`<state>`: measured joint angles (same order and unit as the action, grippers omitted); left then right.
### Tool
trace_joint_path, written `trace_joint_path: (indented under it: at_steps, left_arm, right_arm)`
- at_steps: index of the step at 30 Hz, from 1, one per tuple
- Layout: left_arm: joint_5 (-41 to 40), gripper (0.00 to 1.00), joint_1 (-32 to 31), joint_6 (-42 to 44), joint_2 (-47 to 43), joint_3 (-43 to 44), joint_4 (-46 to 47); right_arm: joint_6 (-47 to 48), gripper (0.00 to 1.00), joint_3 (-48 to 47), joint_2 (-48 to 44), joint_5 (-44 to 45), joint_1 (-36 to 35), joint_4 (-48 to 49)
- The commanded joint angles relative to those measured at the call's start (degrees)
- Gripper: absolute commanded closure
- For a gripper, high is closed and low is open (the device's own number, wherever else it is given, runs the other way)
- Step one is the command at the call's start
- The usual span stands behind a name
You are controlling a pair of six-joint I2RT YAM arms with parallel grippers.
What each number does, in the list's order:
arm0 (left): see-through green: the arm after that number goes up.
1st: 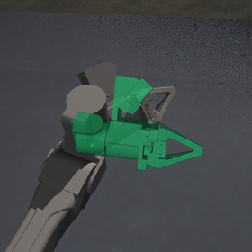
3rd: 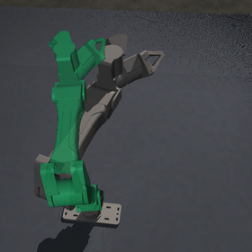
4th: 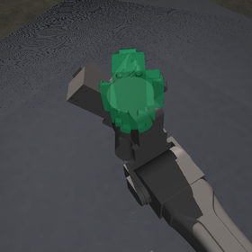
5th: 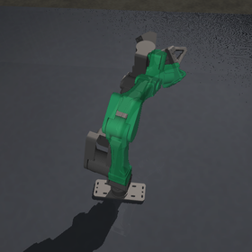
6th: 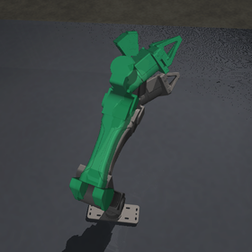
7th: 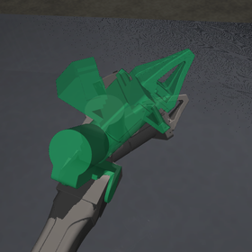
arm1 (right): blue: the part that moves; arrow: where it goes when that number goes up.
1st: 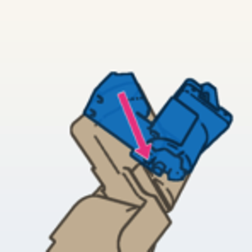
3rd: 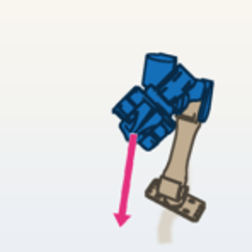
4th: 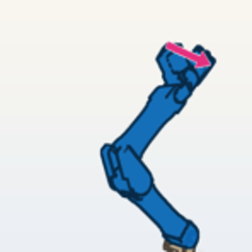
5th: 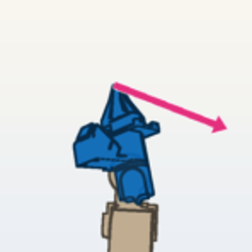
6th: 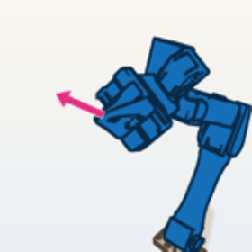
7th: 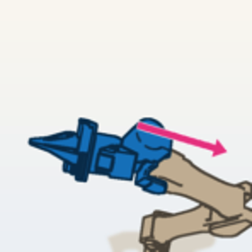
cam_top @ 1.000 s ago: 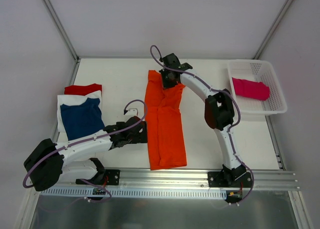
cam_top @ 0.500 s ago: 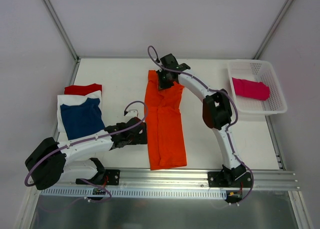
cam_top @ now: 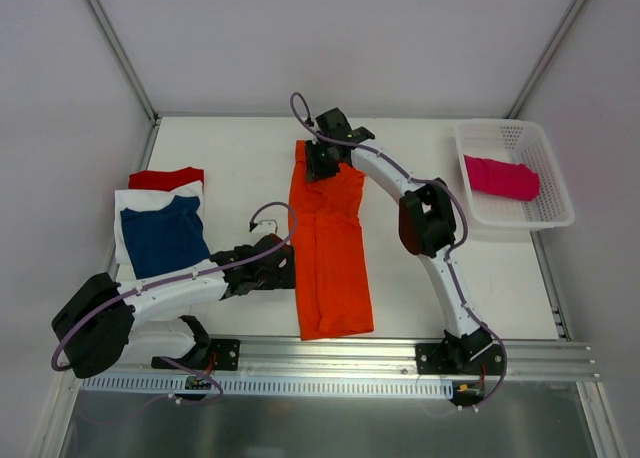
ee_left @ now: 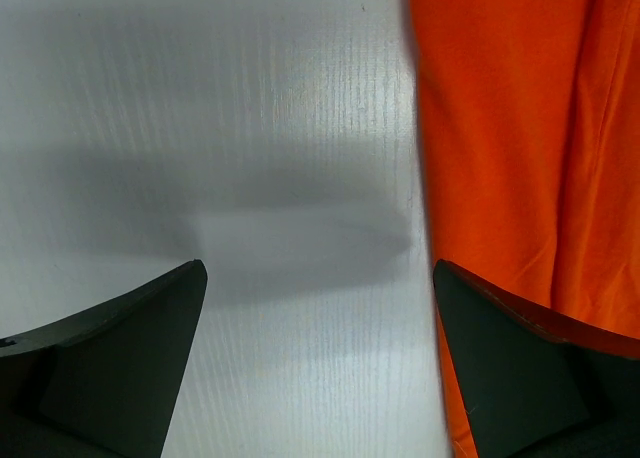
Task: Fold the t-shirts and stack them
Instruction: Fold the tshirt
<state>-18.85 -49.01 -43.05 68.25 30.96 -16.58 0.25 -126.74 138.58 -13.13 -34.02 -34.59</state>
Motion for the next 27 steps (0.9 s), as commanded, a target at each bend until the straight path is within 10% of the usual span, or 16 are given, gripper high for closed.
trace_joint_path:
  at_steps: [1, 13, 17, 19, 27]
  left_arm:
    - [0.7, 0.01, 0.6, -0.6, 0.6, -0.3, 0.6]
    - [-7.1, 0.03, 0.8, 7.2, 0.7, 8.7, 0.9]
    - [-6.1, 0.5, 6.3, 13.4, 4.2, 18.0, 3.7]
    - [-0.8, 0.94, 11.7, 16.0, 8.5, 23.5, 6.7]
    - [6.7, 1.0, 21.2, 19.3, 31.4, 44.8, 7.4]
  right_arm:
    - [0.1, 0.64, -2.5, 0.8, -1.2, -0.4, -0.7]
    - [5.7, 0.41, 11.2, -16.0, 6.3, -0.5, 7.6]
    - [7.2, 0.58, 11.1, -19.6, 16.2, 0.3, 4.3]
    - [7.1, 0.94, 10.5, -19.1, 18.0, 1.1, 2.7]
    - [6.3, 0.99, 7.9, -12.4, 17.9, 4.2, -0.9]
